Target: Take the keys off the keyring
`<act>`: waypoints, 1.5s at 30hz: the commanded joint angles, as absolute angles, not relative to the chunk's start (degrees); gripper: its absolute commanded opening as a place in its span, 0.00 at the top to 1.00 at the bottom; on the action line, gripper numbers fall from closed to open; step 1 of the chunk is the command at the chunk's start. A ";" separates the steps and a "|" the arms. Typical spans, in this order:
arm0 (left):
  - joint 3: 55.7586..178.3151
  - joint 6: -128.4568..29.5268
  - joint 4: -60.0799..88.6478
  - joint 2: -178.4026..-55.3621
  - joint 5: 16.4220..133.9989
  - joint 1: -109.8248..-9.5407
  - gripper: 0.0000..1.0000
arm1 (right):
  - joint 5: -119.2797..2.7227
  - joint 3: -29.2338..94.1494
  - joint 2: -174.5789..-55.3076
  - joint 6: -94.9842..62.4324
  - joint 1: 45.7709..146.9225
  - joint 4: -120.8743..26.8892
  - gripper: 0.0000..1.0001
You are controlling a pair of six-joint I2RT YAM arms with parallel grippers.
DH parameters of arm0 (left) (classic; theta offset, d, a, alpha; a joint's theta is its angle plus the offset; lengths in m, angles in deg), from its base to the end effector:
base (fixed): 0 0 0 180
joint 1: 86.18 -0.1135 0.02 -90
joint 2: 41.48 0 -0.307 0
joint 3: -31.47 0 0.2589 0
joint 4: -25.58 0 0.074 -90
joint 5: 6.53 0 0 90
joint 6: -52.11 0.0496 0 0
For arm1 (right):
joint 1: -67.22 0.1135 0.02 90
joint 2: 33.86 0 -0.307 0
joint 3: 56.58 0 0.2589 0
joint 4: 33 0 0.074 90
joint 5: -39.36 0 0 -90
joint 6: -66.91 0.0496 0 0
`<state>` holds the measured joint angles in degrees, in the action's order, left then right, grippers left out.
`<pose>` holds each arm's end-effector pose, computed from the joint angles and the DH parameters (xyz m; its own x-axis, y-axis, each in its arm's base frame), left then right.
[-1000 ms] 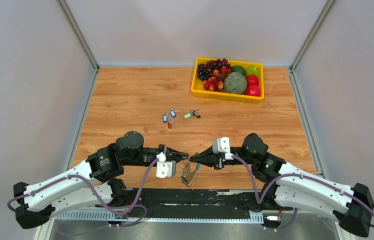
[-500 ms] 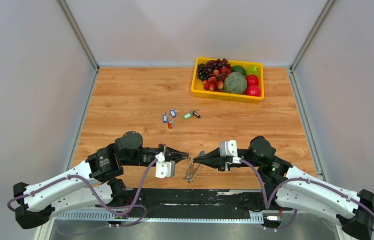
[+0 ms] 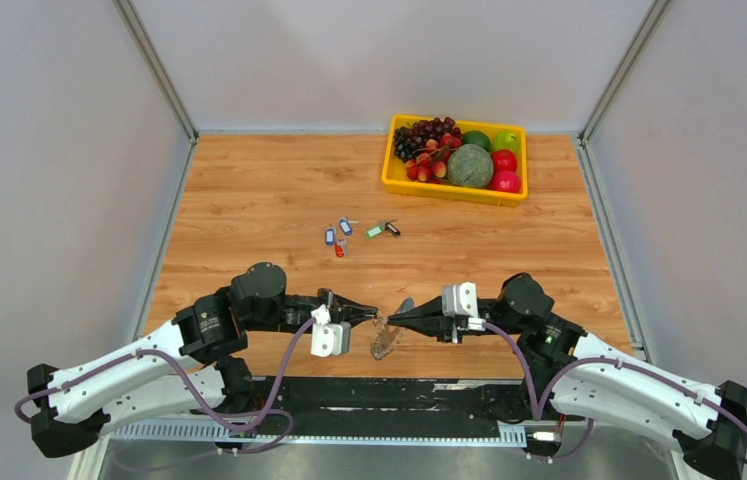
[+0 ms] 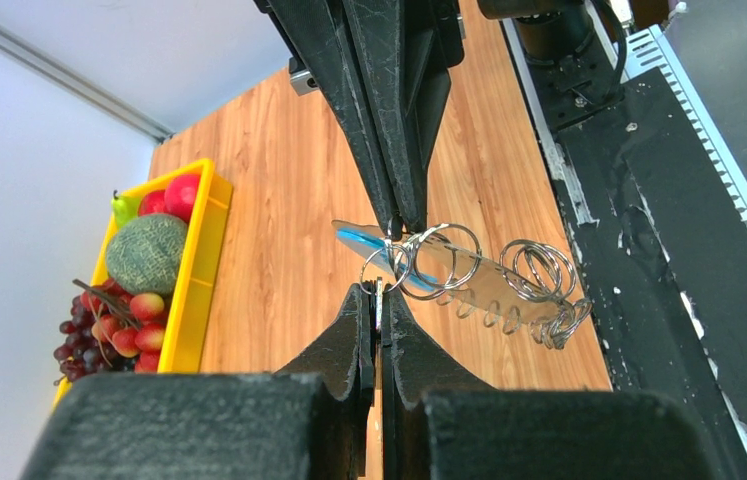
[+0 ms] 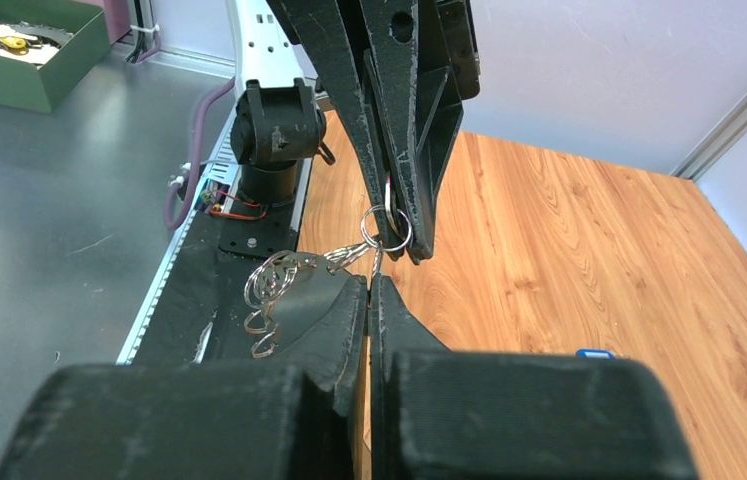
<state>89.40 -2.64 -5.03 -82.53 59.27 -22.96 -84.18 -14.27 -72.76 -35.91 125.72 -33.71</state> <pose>0.0504 -0.1449 0.3620 0.4862 0.2051 -0.8495 0.8732 -0.0770 0.4812 0.0575 0.1463 0.3271 0.2457 0.0469 -0.9682 -0.9687 -0.0253 -0.2470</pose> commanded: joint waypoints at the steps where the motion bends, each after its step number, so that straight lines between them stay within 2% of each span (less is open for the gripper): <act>1: 89.04 -2.10 -2.51 -82.63 57.22 -23.10 1.00 | -84.90 -13.04 -72.80 -37.42 126.45 -31.74 1.00; 11: 89.02 -1.87 -2.17 -82.15 57.57 -23.13 1.00 | -84.29 -12.08 -77.76 -34.92 127.10 -31.85 1.00; 19: 88.88 -1.25 -2.12 -81.53 58.10 -23.12 1.00 | -77.15 -11.29 -76.72 -30.63 127.05 -33.56 1.00; 25: 88.49 -1.27 -1.16 -81.12 60.56 -23.09 1.00 | -67.44 -9.97 -76.10 -18.85 126.85 -34.78 1.00; 32: 88.22 -1.24 -0.65 -80.96 62.85 -23.08 1.00 | -63.86 -6.64 -79.63 -9.03 125.93 -37.82 1.00; 45: 87.78 -0.67 -0.48 -80.58 63.91 -23.08 1.00 | -53.60 -5.61 -79.05 9.10 122.45 -42.55 1.00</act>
<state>87.61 -1.44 -2.76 -81.70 66.17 -23.29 -61.45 -8.57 -79.14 1.77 124.93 -40.00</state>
